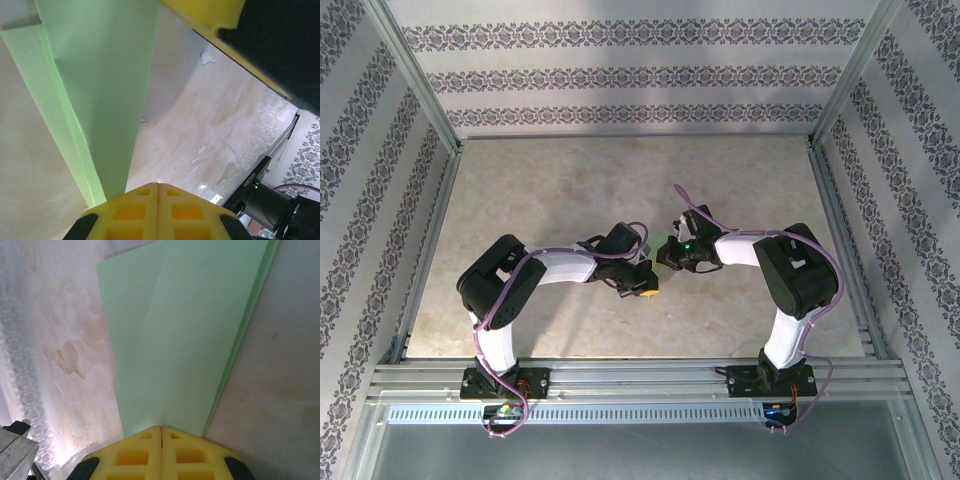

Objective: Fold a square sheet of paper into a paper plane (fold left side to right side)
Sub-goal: Fold the wing for the fifth time at the center of the table.

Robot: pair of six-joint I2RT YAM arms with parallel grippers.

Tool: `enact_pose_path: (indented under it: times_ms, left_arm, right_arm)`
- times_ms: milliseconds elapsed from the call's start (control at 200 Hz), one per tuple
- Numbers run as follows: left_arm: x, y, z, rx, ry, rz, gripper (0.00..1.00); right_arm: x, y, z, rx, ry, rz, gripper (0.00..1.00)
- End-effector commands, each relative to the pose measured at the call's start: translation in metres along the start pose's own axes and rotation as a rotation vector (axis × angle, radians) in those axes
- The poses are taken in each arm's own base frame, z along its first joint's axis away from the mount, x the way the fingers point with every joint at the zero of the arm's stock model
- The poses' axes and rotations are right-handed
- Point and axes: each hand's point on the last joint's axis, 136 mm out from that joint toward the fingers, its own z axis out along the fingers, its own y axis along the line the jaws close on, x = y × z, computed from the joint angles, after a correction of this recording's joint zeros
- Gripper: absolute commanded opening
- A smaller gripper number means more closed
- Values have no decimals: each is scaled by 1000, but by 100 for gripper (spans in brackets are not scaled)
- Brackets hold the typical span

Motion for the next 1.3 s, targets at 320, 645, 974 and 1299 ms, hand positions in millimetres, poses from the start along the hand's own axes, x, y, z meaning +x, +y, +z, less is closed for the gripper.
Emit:
enact_pose_path:
  times_ms: [320, 645, 974, 1299]
  left_arm:
    - [13, 12, 8, -8, 38, -17, 1]
    - [16, 15, 10, -12, 57, -16, 1]
    - [18, 22, 13, -17, 53, -30, 1]
    - [21, 26, 18, -23, 62, -36, 1]
  right_arm:
    - [35, -62, 13, 220, 103, 72, 0]
    - [36, -64, 13, 229, 106, 71, 0]
    - [38, -66, 13, 239, 109, 72, 0]
    - [37, -67, 12, 246, 108, 70, 0]
